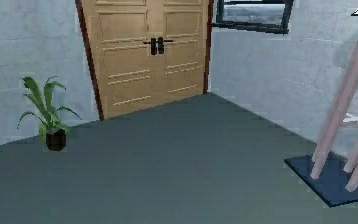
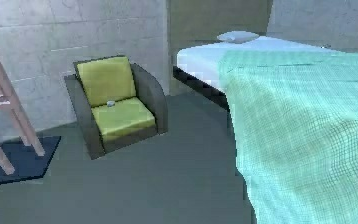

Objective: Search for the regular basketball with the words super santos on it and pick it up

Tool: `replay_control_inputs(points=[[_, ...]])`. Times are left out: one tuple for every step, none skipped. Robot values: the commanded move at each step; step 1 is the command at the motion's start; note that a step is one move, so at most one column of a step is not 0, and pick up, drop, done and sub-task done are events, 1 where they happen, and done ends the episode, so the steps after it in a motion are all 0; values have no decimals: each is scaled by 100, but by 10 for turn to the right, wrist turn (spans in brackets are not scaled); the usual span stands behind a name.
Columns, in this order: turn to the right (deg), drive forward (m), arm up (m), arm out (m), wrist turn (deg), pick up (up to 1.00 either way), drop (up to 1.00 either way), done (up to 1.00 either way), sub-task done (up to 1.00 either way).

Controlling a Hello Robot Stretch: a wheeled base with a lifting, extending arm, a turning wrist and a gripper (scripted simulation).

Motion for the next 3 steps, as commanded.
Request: replay_control_inputs(points=[[330,0,0,0,0,0,0,0,0],[0,5,0,0,0,0,0,0,0],[-450,0,0,0,0,0,0,0,0]])
